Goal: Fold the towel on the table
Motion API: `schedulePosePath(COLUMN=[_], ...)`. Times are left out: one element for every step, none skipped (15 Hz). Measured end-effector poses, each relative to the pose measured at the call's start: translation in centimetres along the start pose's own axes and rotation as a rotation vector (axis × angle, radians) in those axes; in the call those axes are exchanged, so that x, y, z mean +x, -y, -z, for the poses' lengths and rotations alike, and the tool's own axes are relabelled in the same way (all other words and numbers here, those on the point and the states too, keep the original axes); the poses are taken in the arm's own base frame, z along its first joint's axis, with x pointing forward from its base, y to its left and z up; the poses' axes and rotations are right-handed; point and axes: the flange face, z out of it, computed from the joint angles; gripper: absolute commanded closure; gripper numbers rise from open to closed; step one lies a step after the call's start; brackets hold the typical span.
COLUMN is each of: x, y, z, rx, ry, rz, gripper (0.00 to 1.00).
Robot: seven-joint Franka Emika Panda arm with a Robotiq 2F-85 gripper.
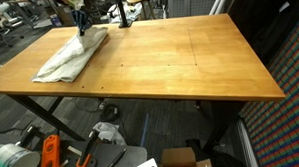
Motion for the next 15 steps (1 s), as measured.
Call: schedulePosePath(x=[-0.3, -0.5, -0.6, -0.8, -0.9, -0.9, -1.0, -1.1, -1.1, -1.2, -1.3, -1.5, -1.7, -1.8, -2.0], y=[0.6, 1.2, 1.9, 2.4, 2.9, 3.4, 3.7, 4.1, 4.4, 4.7, 5.1, 5.5, 6.0, 6.5, 7.0], z=[-0.4, -0.7, -1.0, -1.2, -1.3, -1.4, -1.5, -1.6, -1.6, -1.7, -1.9, -2.0, -2.2, -2.4, -2.6], rx=[-0.002, -0.004, -0.005, -0.006, -0.008, -0.009, -0.010, -0.010, -0.011, -0.014, -0.019, -0.026, -0.032, -0.039, -0.045], ry=[0.001, 0.000, -0.003, -0.010, -0.015, -0.022, -0.028, -0.033, -0.040, -0.043, -0.044, -0.044, -0.044, -0.045, -0.045], rz=[0.010, 0.020, 0.028, 0.034, 0.038, 0.038, 0.038, 0.036, 0.032, 0.027, 0.021, 0.014, 0.005, -0.006, -0.017], gripper=[0.99, 0.99, 0.99, 0.99, 0.99, 0.99, 0.99, 0.99, 0.99, 0.99, 0.99, 0.99, 0.99, 0.99, 0.99])
